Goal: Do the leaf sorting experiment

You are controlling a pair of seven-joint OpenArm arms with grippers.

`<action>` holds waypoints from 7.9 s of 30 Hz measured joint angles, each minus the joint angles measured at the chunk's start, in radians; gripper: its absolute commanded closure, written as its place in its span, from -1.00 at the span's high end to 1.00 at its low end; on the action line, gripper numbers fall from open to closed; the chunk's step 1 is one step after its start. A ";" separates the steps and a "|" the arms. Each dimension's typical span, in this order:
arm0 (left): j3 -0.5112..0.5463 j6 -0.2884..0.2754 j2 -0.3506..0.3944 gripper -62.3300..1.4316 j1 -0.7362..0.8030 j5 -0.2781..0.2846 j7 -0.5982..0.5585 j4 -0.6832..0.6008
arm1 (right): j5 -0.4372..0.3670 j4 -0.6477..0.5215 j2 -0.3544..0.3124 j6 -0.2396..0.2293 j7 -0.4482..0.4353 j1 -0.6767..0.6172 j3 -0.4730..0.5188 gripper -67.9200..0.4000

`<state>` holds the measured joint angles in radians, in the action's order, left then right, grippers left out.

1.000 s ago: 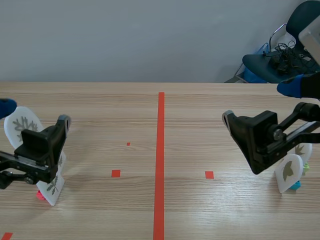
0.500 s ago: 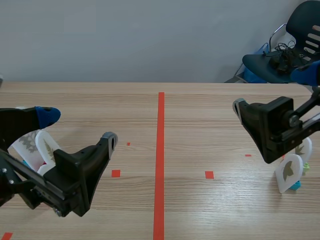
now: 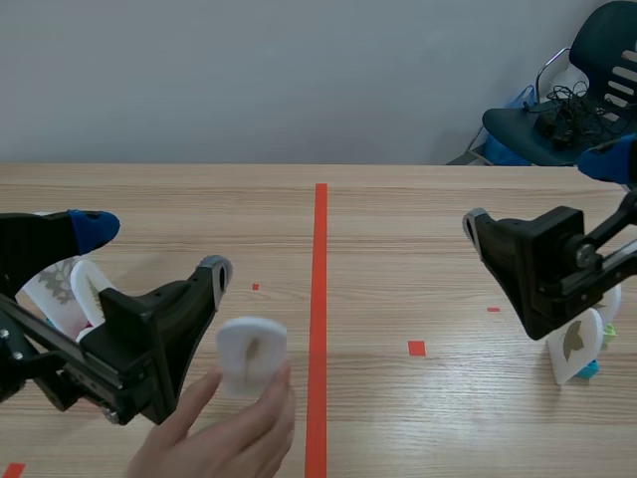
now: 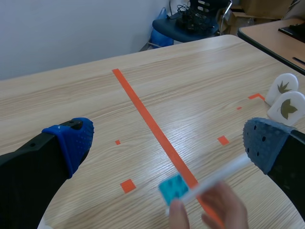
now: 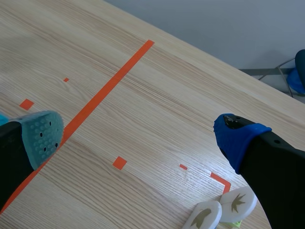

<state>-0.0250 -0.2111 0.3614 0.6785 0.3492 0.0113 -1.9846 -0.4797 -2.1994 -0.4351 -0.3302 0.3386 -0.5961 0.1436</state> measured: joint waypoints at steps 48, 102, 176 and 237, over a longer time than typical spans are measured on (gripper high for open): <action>0.000 -0.022 0.112 1.00 -0.011 -0.004 0.000 0.000 | 0.116 0.741 0.050 -0.059 -0.201 0.543 -0.476 1.00; 0.000 -0.022 0.135 1.00 -0.011 -0.004 0.000 0.000 | 0.237 0.429 0.198 0.160 -0.011 0.274 -0.219 -0.89; 0.000 -0.026 0.138 1.00 -0.047 -0.003 0.001 0.000 | 0.133 -0.109 0.124 0.071 -0.016 -0.127 -0.110 1.00; 0.000 -0.029 0.138 1.00 -0.047 -0.003 0.007 0.000 | 0.309 0.417 0.154 0.063 -0.146 0.178 -0.523 1.00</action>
<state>-0.0250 -0.2401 0.4995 0.6315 0.3462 0.0185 -1.9846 -0.1707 -1.7821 -0.2810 -0.2668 0.1928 -0.4179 -0.3798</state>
